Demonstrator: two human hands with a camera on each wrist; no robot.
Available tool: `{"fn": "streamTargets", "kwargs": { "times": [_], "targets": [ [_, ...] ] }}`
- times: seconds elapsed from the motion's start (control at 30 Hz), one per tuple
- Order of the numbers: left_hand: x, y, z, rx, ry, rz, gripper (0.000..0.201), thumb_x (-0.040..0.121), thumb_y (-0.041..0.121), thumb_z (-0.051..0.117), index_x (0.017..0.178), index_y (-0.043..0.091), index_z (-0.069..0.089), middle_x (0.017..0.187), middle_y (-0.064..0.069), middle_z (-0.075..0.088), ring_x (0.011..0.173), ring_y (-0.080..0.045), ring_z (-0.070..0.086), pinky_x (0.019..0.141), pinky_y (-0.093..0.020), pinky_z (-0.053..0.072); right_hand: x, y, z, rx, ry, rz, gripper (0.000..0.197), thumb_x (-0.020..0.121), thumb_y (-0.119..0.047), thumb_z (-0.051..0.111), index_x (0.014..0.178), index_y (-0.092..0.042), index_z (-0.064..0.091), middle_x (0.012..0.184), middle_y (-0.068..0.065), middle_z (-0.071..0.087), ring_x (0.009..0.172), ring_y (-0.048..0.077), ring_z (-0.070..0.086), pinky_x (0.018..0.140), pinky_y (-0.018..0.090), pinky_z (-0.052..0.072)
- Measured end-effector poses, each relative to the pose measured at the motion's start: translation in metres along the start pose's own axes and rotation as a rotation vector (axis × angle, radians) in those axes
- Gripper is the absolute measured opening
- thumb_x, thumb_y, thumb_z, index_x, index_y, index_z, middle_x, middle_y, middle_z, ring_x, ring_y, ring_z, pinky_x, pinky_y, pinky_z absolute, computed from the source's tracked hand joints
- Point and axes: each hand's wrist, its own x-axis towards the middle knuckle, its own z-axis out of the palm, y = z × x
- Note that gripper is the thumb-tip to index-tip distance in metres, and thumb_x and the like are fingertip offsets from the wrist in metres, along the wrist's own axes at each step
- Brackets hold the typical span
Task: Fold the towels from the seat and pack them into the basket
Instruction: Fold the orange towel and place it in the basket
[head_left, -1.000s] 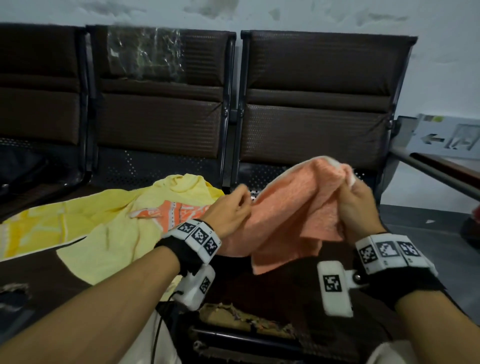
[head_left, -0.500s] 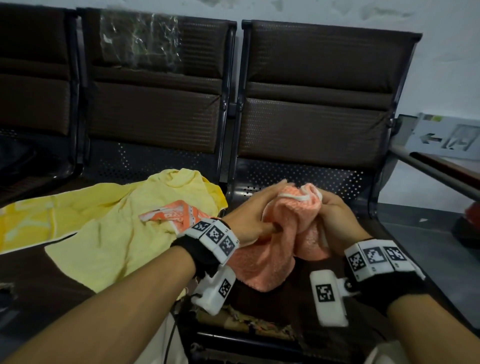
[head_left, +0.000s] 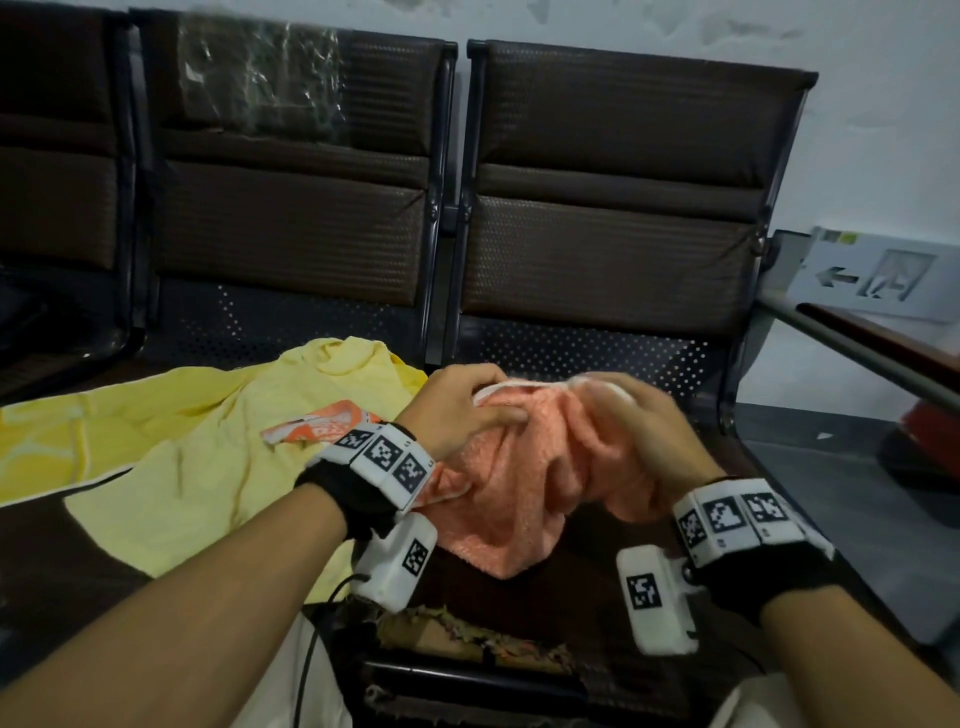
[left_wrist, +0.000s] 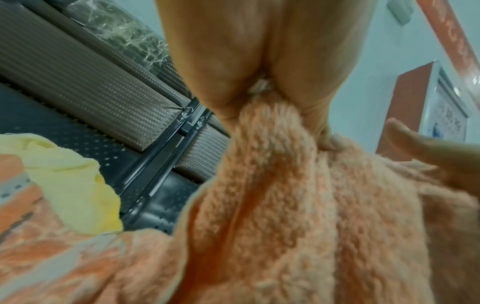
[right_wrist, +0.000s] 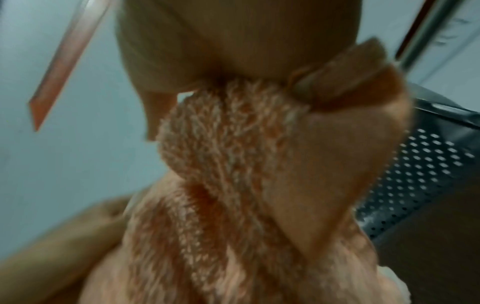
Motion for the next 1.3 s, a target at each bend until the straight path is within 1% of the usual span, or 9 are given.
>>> {"fn": "streamTargets", "kwargs": {
  "times": [0.17,0.37,0.47,0.67,0.77,0.87,1.0,1.17,1.3],
  "targets": [
    [-0.001,0.017,-0.001,-0.041,-0.021,0.015,0.008,0.074,0.029,0.076,0.081,0.029,0.072,0.083,0.006,0.071,0.086,-0.010,0.066,0.082,-0.033,0.052,-0.010,-0.004,0.017,-0.315,-0.267,-0.028,0.006,0.081,-0.028,0.071,0.080,-0.024,0.066,0.076,-0.007,0.071,0.069,-0.001,0.064,0.063,0.019,0.047],
    [-0.012,0.013,-0.008,-0.042,-0.177,-0.039,0.014,0.075,0.039,0.073,0.065,0.035,0.065,0.060,0.019,0.061,0.056,0.005,0.055,0.054,-0.012,0.042,-0.006,-0.007,0.001,-0.136,-0.055,-0.199,0.005,0.087,-0.016,0.064,0.088,-0.015,0.070,0.084,0.000,0.072,0.077,0.011,0.066,0.074,0.028,0.052],
    [-0.019,0.006,-0.010,0.028,-0.287,-0.064,0.005,0.081,0.029,0.071,0.079,0.033,0.068,0.072,0.015,0.069,0.066,0.001,0.063,0.058,-0.015,0.048,-0.006,-0.008,-0.010,-0.008,0.071,-0.258,0.010,0.088,-0.019,0.063,0.082,-0.024,0.070,0.081,-0.010,0.072,0.077,0.004,0.066,0.071,0.020,0.052],
    [-0.016,0.010,-0.013,0.104,-0.090,-0.026,0.020,0.094,0.017,0.054,0.109,0.013,0.068,0.101,-0.001,0.070,0.093,-0.014,0.063,0.084,-0.031,0.048,-0.005,-0.013,-0.020,0.041,0.268,-0.338,0.014,0.090,-0.019,0.062,0.081,-0.028,0.068,0.081,-0.016,0.071,0.078,-0.005,0.064,0.071,0.012,0.049],
    [-0.012,0.023,-0.016,0.066,-0.010,0.053,0.017,0.096,0.019,0.051,0.096,0.012,0.066,0.083,-0.002,0.063,0.075,-0.013,0.055,0.072,-0.031,0.043,0.001,-0.005,-0.028,-0.166,0.413,-0.257,0.008,0.086,-0.022,0.067,0.081,-0.026,0.062,0.080,-0.012,0.066,0.076,-0.002,0.061,0.073,0.024,0.046],
    [-0.010,0.033,-0.017,0.023,-0.011,0.056,0.020,0.097,0.021,0.048,0.096,0.007,0.063,0.080,-0.012,0.058,0.075,-0.014,0.052,0.072,-0.032,0.042,0.000,0.009,-0.030,-0.481,0.326,-0.006,0.042,0.078,-0.032,0.072,0.116,-0.025,0.056,0.110,0.001,0.065,0.104,0.019,0.060,0.087,0.027,0.043],
    [-0.014,0.033,-0.013,0.309,-0.105,0.082,0.019,0.098,0.021,0.047,0.106,0.018,0.063,0.088,0.001,0.068,0.084,-0.015,0.061,0.088,-0.043,0.047,-0.005,0.010,-0.001,-0.547,0.041,-0.124,0.066,0.076,-0.046,0.070,0.134,-0.046,0.039,0.130,-0.004,0.057,0.118,0.014,0.052,0.095,0.025,0.038],
    [-0.012,0.035,-0.010,0.290,-0.069,0.194,0.012,0.093,0.016,0.054,0.097,0.019,0.066,0.108,0.006,0.051,0.099,-0.008,0.047,0.100,-0.042,0.034,-0.006,0.005,0.031,-0.497,-0.249,-0.202,0.019,0.088,-0.033,0.063,0.107,-0.034,0.065,0.102,-0.011,0.069,0.096,0.004,0.062,0.088,0.029,0.048],
    [-0.009,0.026,-0.012,0.048,0.160,0.120,0.022,0.088,0.011,0.063,0.108,0.007,0.055,0.116,-0.004,0.037,0.098,-0.017,0.049,0.087,-0.011,0.040,0.000,-0.002,0.033,-0.225,-0.114,-0.143,0.020,0.091,-0.026,0.060,0.079,-0.013,0.068,0.072,-0.001,0.067,0.067,0.008,0.060,0.065,0.032,0.049]
  ]
}}
